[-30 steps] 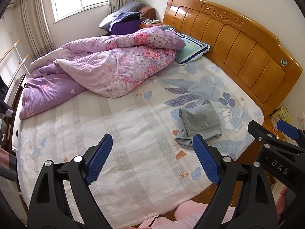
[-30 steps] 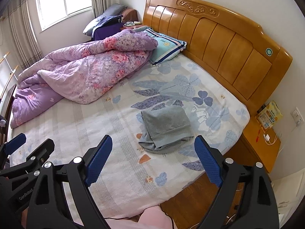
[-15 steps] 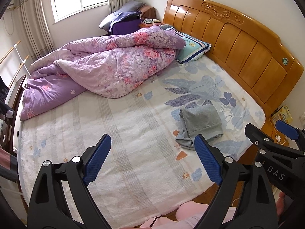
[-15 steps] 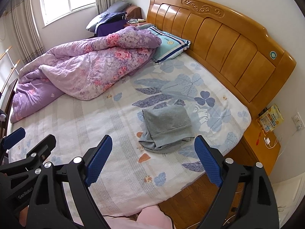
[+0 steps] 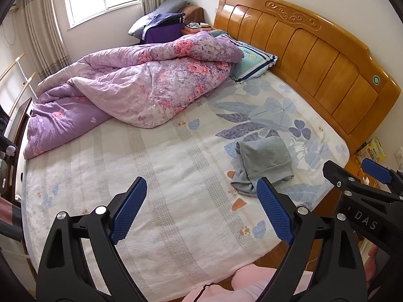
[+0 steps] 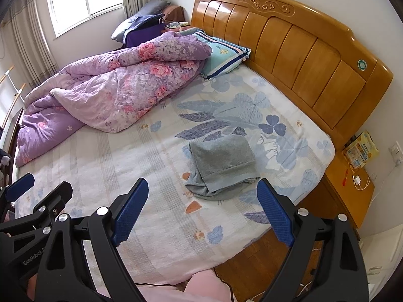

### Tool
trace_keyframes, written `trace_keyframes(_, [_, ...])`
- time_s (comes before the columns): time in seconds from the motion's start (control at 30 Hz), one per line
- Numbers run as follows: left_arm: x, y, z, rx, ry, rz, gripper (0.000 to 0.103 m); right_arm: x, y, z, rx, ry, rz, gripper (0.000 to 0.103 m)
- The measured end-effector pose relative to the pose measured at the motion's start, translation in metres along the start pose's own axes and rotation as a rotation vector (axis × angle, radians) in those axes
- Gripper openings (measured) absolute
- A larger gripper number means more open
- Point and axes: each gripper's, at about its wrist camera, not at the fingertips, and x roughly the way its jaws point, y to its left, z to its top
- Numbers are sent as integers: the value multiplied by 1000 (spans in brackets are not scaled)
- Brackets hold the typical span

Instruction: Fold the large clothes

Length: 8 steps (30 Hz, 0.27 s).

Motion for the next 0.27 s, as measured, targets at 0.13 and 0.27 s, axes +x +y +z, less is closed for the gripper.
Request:
trace_keyframes(0.13, [2, -2, 1, 9, -1, 13, 89, 2, -1, 2, 7, -5, 0, 85])
trace_keyframes(0.27, [5, -1, 2, 8, 5, 15, 89, 3, -1, 2, 23, -5, -1, 85])
